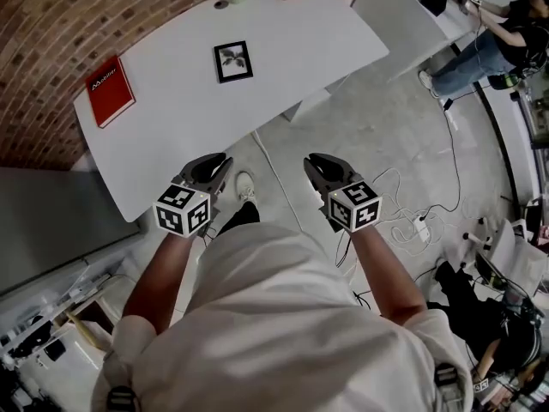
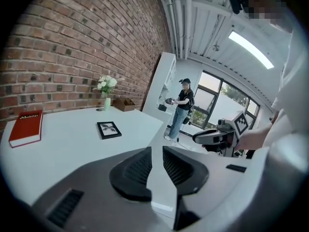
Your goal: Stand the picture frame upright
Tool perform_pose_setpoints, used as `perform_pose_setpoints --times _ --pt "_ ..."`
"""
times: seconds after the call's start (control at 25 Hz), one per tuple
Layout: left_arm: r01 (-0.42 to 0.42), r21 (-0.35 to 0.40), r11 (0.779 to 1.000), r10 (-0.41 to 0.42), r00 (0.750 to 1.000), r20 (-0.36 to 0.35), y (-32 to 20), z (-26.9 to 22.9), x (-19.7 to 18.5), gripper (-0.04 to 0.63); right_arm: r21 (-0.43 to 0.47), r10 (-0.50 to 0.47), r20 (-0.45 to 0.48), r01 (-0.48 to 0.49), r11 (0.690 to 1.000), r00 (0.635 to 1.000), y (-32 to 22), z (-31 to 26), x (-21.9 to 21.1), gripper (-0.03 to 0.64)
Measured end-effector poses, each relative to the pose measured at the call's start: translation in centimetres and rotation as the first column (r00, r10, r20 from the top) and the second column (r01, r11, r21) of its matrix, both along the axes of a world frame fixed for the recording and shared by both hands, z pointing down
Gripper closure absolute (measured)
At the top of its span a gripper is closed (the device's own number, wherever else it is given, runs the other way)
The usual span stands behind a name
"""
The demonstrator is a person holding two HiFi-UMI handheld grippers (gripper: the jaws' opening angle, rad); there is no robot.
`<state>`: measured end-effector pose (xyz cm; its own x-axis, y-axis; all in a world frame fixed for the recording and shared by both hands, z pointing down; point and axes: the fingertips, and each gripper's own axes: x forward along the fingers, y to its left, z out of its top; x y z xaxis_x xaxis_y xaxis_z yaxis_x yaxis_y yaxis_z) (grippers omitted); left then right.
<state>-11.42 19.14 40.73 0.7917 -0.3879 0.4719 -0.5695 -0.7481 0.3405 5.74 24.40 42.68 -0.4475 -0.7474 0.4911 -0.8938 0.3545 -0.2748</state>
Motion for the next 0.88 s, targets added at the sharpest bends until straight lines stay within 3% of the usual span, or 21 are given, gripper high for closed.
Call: perform_pose_setpoints --times 0.2,0.56,0.88 --pt "0.016 -0.013 1.000 -0.016 1.000 -0.014 -5.6 0.8 0.0 0.529 -0.047 0.014 0.031 -0.012 0.999 0.999 -5.9 0.9 0.4 0.558" --pt "-0.027 -0.062 0.998 0.026 0.999 -0.018 -13.6 2.9 -0.7 0.528 -0.116 0.003 0.067 0.005 0.993 0.998 -15.6 3.0 -1.7 0.558" --pt "-0.014 -0.120 0.993 0.011 1.000 -0.025 -19.0 4.7 0.5 0.514 -0.171 -0.044 0.104 0.061 0.983 0.994 -22.5 4.7 -1.7 0.558"
